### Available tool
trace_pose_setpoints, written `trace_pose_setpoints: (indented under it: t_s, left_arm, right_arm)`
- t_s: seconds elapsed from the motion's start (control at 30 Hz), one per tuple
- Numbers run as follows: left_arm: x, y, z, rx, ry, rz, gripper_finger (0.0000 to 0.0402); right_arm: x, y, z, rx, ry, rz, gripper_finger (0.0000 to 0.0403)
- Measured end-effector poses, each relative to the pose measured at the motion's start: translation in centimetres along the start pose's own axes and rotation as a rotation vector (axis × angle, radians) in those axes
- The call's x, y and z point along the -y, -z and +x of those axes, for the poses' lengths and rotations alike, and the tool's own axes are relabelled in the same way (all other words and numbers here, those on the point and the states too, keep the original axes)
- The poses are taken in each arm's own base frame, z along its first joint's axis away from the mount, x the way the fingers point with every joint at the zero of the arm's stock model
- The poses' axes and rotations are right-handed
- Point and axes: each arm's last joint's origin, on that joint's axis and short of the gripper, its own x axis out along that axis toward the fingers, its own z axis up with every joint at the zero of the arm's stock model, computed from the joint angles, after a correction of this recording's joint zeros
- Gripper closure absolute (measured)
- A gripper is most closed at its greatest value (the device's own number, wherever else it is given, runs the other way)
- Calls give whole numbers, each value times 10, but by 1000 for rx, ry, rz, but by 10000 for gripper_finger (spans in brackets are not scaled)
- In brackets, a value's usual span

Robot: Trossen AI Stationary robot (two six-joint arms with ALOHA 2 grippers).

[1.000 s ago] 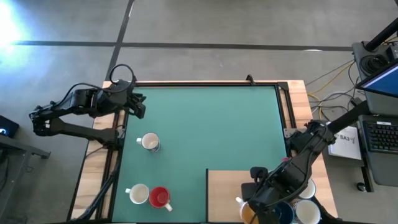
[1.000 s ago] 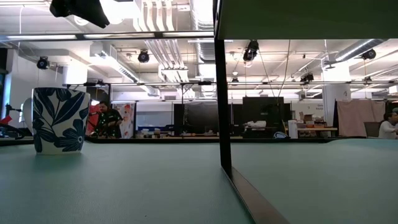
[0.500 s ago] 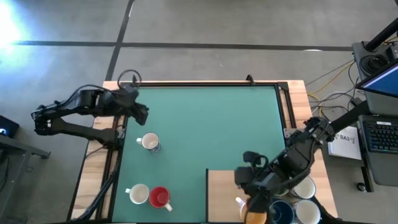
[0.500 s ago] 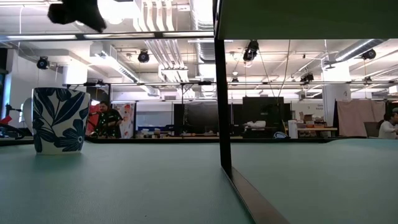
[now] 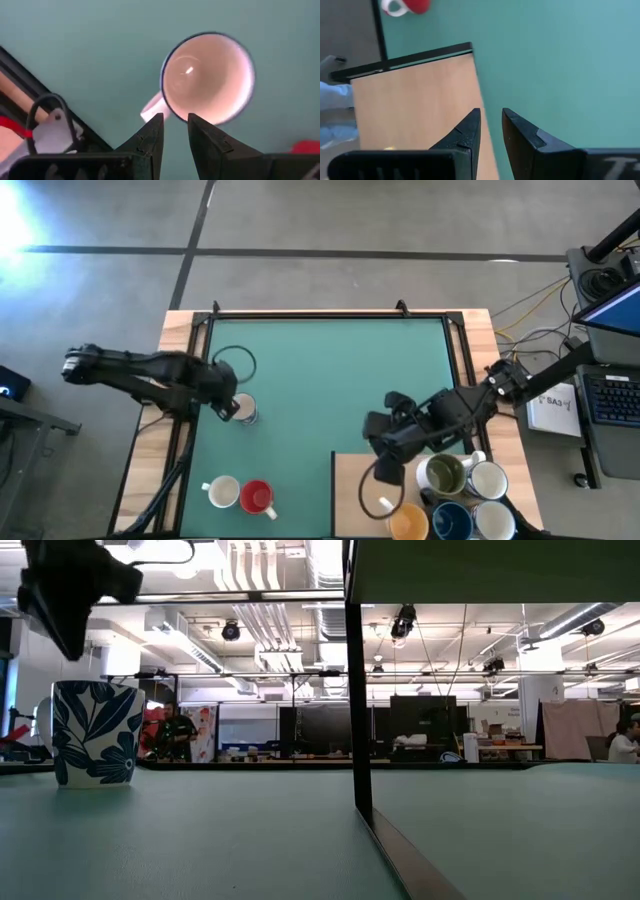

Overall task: Place coffee mugs
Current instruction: Put the blue patterned mug on the shelf

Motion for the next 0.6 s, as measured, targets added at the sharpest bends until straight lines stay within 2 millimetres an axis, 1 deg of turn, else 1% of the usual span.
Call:
trace_pose_setpoints:
  t_s: [0.1, 0.3, 0.6]
  left_arm:
    - [6, 1, 13, 33, -36, 28, 331]
    - [11, 1, 34, 11, -118, 67, 331]
    - [18, 0, 64, 32, -107, 73, 334]
  right_arm:
    - [6, -4, 1, -1, 11, 1, 335]
    - [13, -8, 1, -1, 16, 2, 335]
    - [14, -8, 0, 2, 16, 2, 335]
